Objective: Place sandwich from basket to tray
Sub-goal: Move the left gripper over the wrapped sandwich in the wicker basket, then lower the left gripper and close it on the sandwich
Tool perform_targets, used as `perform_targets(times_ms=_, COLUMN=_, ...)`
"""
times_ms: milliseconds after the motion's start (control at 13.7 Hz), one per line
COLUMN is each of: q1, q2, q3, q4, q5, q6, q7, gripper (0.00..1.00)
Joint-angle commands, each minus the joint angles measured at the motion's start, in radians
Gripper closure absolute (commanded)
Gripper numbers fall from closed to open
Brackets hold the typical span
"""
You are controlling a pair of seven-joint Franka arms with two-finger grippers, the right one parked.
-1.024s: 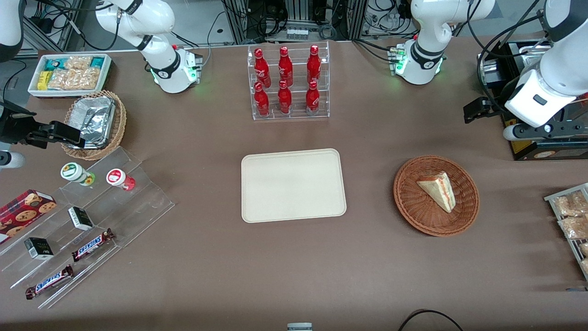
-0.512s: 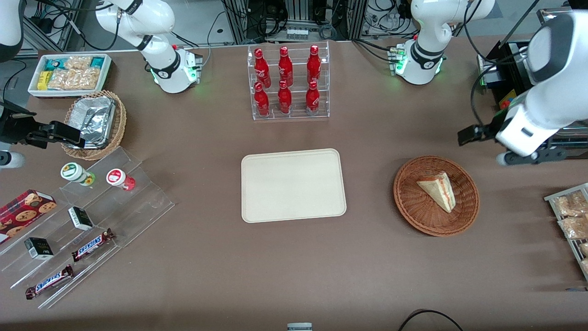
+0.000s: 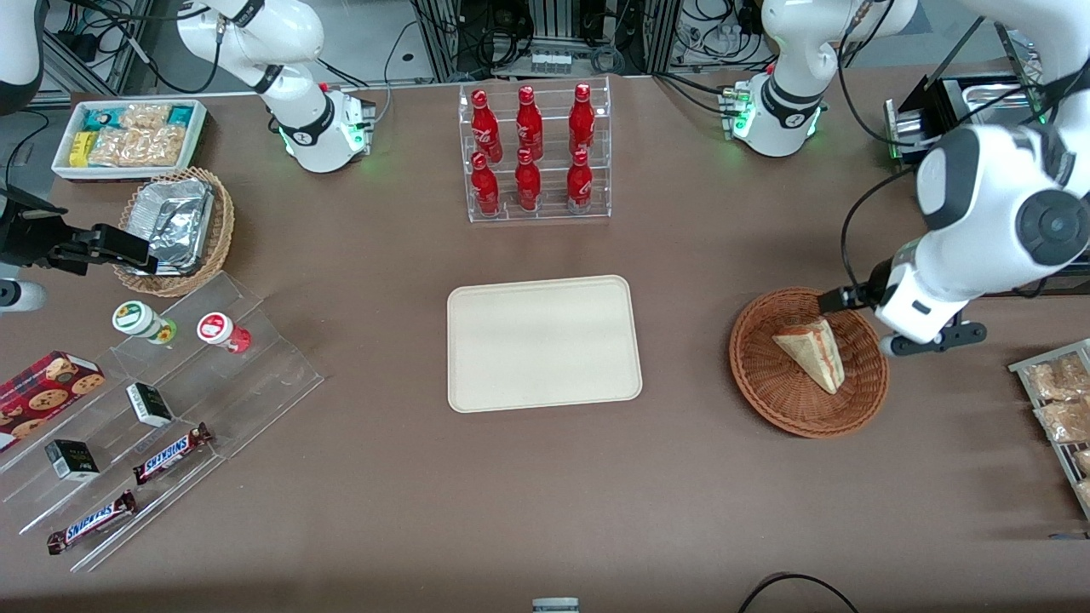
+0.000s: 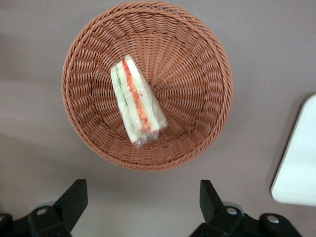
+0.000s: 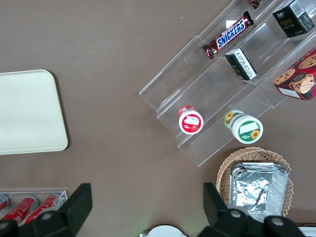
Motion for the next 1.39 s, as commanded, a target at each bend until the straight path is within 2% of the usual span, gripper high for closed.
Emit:
perform_targets(times_ms=0, q1=0.002, q2=0.001, q3=0.002, q4=-0.030, q5=-0.010, q6=0.055, q7=-0.136, gripper=0.00)
perform_targets(times_ms=146, q1=0.003, q2=0.001, q3=0.007, q4=-0.056, q5=-0.008, q6=0.095, q7=-0.299, gripper=0.00)
perform_targets(times_ms=293, q1=0.003, q2=0.005, q3=0.008, q4=-0.067, q5=-0.010, q6=0.120, q7=-0.348, gripper=0.00)
perform_targets(times_ms=805, q1=0.003, q2=-0.011, q3=0.015, q4=-0.252, q5=-0.008, q6=0.345, q7=-0.401, gripper=0.00)
perform_targets(times_ms=1317, q1=0.003, q2=0.054, q3=0.016, q4=-0.301, q5=-0.010, q6=0.497, q7=-0.431, gripper=0.00)
